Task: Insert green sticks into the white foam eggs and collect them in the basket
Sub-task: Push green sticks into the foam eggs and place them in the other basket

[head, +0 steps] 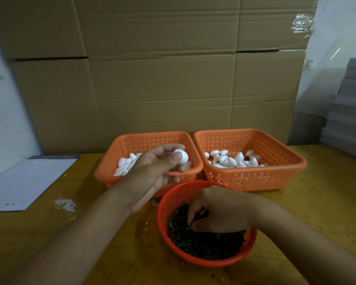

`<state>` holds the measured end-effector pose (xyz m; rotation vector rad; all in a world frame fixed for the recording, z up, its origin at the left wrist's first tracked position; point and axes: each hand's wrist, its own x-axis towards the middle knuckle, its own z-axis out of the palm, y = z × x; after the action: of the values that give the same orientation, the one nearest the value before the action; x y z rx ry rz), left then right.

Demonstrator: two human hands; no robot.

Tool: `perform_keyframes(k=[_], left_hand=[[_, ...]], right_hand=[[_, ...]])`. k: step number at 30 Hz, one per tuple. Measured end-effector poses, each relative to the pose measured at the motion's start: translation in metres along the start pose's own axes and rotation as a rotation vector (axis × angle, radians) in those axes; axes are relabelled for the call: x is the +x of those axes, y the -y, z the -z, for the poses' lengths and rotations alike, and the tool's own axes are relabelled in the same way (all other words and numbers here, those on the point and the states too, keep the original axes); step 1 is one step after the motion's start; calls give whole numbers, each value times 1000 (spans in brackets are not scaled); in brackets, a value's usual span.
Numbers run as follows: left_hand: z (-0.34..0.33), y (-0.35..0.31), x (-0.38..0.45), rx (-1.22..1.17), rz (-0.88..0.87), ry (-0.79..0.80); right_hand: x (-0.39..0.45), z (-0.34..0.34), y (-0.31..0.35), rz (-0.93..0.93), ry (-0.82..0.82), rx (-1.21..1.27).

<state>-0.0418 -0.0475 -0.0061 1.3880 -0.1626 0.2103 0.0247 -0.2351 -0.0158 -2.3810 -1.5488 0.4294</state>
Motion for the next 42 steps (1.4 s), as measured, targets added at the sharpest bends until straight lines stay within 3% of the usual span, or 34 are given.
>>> perform_keyframes(k=[7, 15, 24, 28, 42], left_hand=[[-1, -1, 1, -83, 73, 6], [2, 2, 5, -174, 140, -16], [4, 1, 4, -198, 115, 35], [5, 1, 3, -238, 112, 47], [1, -1, 1, -190, 93, 56]], right_hand=[[1, 2, -2, 9, -162, 61], [2, 6, 1, 39, -185, 171], [-7, 27, 10, 50, -287, 1113], [-9, 31, 9, 95, -358, 1351], [-6, 30, 3, 41, -521, 1335]])
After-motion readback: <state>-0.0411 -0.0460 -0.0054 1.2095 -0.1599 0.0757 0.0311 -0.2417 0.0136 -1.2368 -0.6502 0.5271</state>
